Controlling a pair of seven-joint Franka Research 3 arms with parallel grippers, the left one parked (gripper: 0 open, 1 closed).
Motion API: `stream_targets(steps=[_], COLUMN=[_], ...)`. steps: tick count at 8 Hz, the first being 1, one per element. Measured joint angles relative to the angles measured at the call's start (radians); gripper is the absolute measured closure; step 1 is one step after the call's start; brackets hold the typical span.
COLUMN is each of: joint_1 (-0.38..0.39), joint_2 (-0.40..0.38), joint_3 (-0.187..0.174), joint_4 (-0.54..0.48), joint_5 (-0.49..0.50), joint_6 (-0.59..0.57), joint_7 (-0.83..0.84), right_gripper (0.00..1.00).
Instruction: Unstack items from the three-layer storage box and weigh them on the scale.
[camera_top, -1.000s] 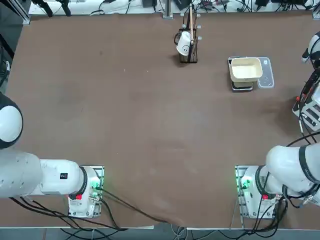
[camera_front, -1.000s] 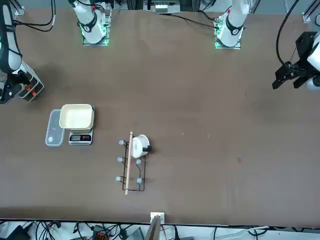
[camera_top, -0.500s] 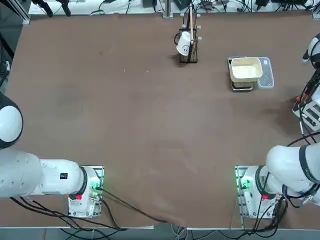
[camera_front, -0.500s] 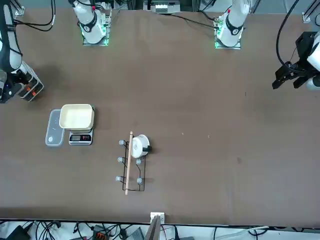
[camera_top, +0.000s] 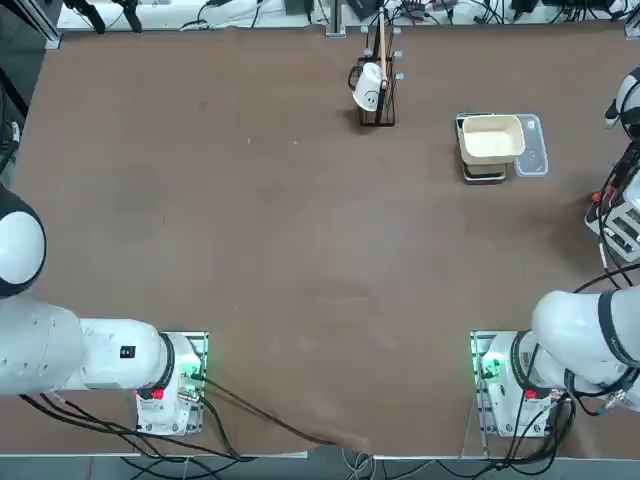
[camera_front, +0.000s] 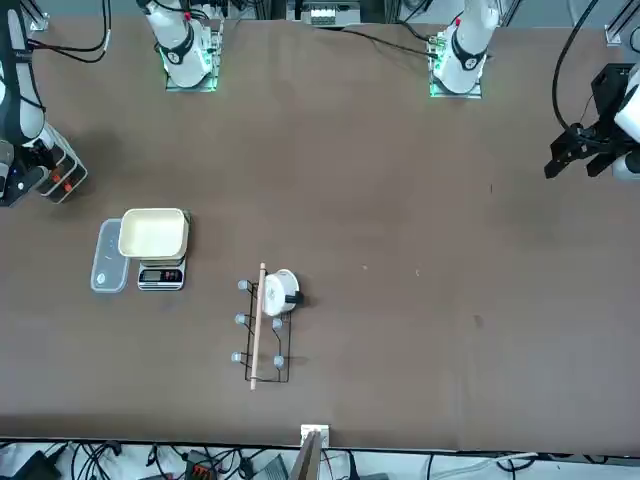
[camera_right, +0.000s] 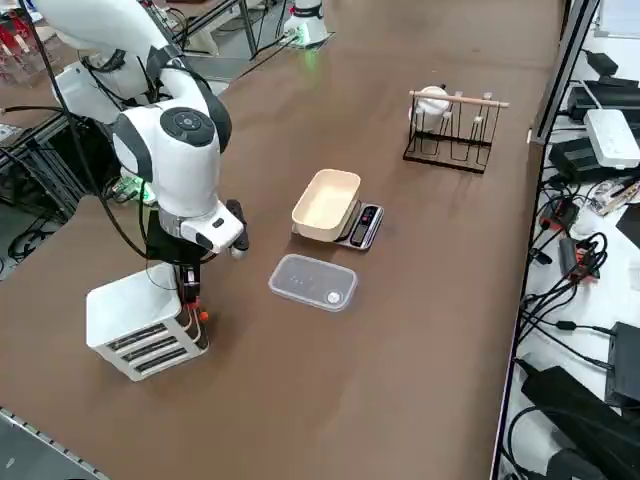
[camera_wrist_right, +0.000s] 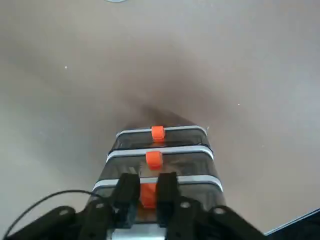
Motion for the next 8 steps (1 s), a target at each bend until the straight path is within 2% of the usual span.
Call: stream_targets(steps=[2,8], joint_1=[0.000,0.003], joint_2=[0.000,0.000], joint_3=[0.000,0.009], joint_4=[0.000,0.002], joint_5=[-0.002,-0.003], joint_6=[0.000,-0.002], joint_7=[0.000,0.011], right_gripper=[0.88,0.88])
